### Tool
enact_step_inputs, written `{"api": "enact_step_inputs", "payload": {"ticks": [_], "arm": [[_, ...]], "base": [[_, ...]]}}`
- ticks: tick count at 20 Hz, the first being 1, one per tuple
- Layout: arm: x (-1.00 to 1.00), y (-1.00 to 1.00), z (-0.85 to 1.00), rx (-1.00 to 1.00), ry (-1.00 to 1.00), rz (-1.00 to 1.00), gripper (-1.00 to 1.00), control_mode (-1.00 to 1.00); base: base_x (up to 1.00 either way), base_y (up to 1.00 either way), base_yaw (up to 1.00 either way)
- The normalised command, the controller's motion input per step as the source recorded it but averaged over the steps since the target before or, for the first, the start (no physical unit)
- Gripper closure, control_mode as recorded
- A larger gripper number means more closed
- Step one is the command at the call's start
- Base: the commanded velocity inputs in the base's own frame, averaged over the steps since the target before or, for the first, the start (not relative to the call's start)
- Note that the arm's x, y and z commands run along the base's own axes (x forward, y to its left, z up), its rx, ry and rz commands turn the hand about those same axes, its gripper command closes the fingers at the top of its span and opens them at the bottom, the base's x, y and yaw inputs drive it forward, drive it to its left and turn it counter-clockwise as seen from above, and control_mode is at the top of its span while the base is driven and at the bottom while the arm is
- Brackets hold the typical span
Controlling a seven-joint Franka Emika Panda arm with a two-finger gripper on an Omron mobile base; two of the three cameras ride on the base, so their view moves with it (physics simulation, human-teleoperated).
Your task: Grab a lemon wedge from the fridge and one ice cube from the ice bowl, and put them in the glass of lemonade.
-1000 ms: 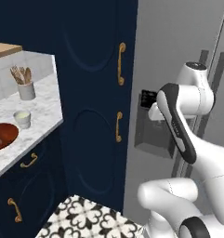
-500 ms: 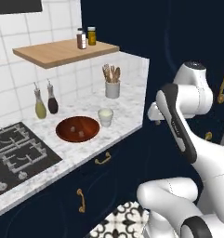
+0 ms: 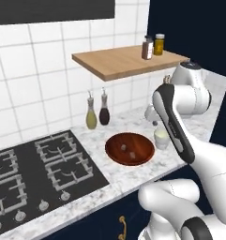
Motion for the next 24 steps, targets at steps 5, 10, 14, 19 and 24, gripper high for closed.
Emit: {"api": "enact_step_inputs", "payload": {"ticks": [5,10,14,19,24], "arm": [[0.00,0.00,0.00,0.00,0.00,0.00,-1.00,1.00],[0.00,0.00,0.00,0.00,0.00,0.00,-1.00,1.00],[0.00,0.00,0.00,0.00,0.00,0.00,-1.00,1.00],[0.00,0.00,-0.11,0.00,0.00,0.03,-1.00,-1.00],[0.18,0.22,-0.52,0.00,0.00,0.09,-1.00,-1.00]], "base": [[0.54,-0.09,0.26],[0.01,-0.26,0.16],[-0.36,-0.58,0.07],[-0.16,-0.26,0.06],[0.00,0.00,0.00]]}}
